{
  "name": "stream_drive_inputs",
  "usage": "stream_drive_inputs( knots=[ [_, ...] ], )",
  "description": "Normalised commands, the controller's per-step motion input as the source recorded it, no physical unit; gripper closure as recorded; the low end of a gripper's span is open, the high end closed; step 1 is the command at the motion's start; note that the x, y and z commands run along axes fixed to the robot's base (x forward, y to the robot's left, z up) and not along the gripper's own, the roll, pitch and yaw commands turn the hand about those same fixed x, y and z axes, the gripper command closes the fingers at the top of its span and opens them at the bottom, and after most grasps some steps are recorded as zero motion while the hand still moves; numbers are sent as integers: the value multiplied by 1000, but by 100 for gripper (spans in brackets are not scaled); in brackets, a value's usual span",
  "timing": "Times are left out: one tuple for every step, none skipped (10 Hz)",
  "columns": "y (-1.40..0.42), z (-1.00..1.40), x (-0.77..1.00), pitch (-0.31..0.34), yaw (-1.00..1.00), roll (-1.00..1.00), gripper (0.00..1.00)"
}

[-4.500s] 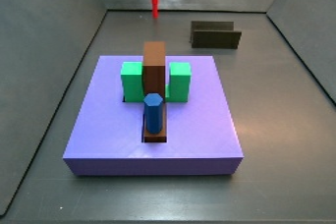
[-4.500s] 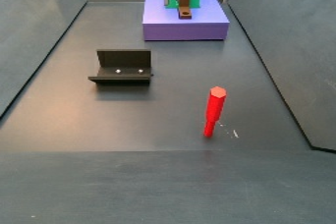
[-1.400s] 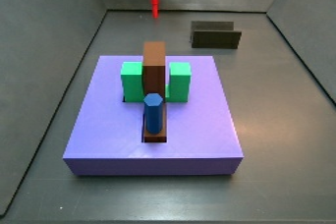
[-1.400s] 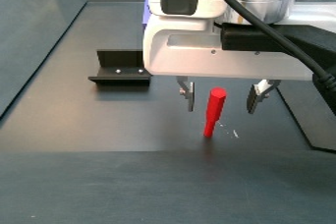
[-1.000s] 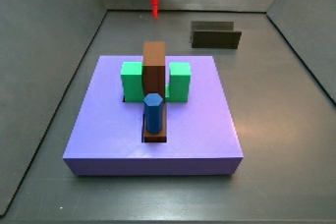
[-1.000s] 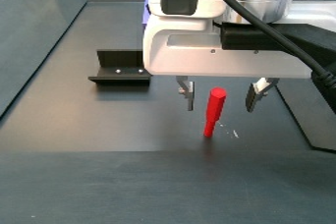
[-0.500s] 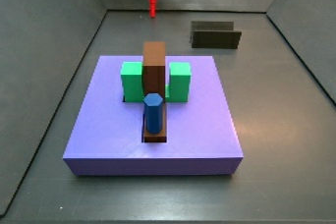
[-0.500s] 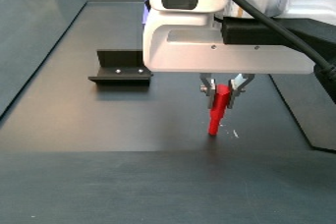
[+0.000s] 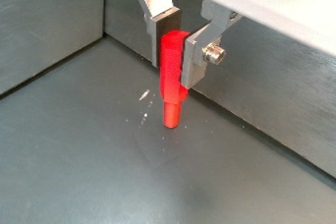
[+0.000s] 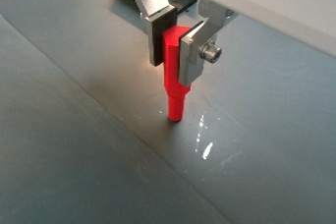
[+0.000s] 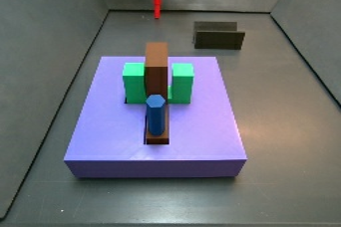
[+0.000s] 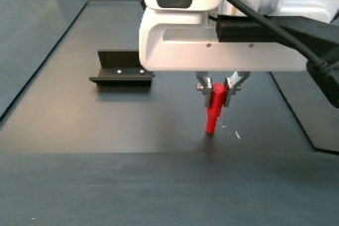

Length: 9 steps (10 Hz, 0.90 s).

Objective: Pick up the red object. Move up. Move to above the board. Insert the red object.
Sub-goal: Pick up the red object, then move up.

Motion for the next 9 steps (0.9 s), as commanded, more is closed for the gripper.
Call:
stream_drive_inputs(
  knots=[
    [0, 0, 0, 0, 0, 0, 100],
    [0, 0, 0, 0, 0, 0, 100],
    [0, 0, 0, 0, 0, 0, 100],
    [0, 0, 0, 0, 0, 0, 100],
    [0, 0, 0, 0, 0, 0, 100],
    [0, 0, 0, 0, 0, 0, 100],
    [0, 833, 0, 0, 0, 0, 100],
    [-12, 798, -43, 20, 22, -11, 100],
    [-19, 558, -86, 45, 27, 5, 100]
  ],
)
